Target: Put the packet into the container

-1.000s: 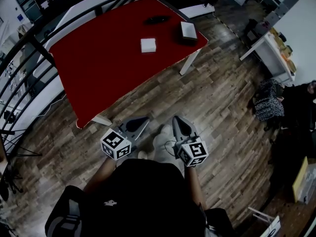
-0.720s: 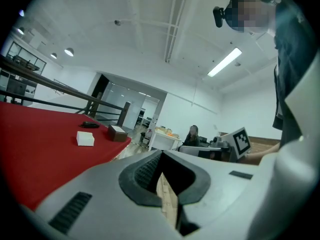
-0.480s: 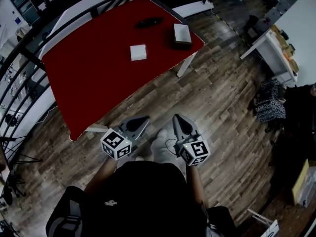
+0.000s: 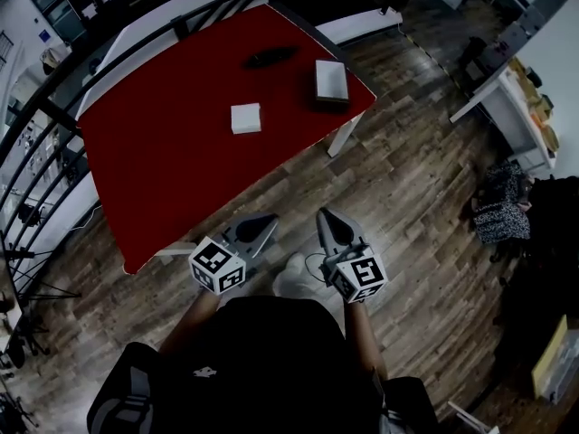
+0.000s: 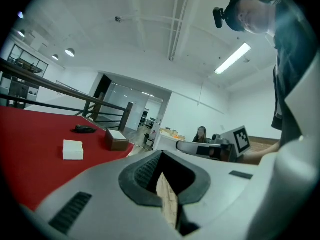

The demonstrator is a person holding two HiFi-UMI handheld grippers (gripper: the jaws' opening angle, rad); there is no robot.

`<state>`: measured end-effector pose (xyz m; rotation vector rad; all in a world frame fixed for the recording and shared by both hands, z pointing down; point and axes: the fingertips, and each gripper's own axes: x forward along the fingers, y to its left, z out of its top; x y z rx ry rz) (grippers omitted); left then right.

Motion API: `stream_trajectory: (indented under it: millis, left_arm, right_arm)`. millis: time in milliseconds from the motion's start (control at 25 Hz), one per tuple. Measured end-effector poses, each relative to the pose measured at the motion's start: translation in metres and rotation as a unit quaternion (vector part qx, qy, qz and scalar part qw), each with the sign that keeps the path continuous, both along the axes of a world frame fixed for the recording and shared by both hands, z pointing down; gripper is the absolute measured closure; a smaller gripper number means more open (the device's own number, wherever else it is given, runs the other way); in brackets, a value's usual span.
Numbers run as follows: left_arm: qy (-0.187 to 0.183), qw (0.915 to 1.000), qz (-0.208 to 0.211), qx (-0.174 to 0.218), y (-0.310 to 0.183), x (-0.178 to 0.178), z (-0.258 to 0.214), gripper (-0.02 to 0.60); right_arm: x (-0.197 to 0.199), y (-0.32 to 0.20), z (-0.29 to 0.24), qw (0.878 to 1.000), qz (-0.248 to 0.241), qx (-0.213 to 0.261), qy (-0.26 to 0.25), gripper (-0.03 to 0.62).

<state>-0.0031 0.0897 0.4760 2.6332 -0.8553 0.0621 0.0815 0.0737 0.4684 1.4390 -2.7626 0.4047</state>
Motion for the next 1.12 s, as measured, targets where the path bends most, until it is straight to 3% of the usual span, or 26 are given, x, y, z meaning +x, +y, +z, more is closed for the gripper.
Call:
stream_trajectory:
  millis: [560, 880, 1120]
  left_arm:
    - [-0.017, 0.9992, -0.033, 0.016, -0.067, 0.053, -0.007, 0.575]
    - [-0.019, 0.9975, -0.067, 0.009, -0.091, 0.045, -0.001, 0.575]
    - [-0.028, 0.9972, -0.069, 0.009, -0.103, 0.045, 0.001, 0.575]
  right_arm:
    - [0.056, -0.069, 0.003, 1.000, -0.023, 0.004, -0.015, 0.572]
    - [0.060, -0.089, 0.014, 0.999, -0.038, -0.008, -0.013, 0.572]
    - [0.060, -0.106, 0.015, 0.999, -0.040, -0.007, -0.018, 0.572]
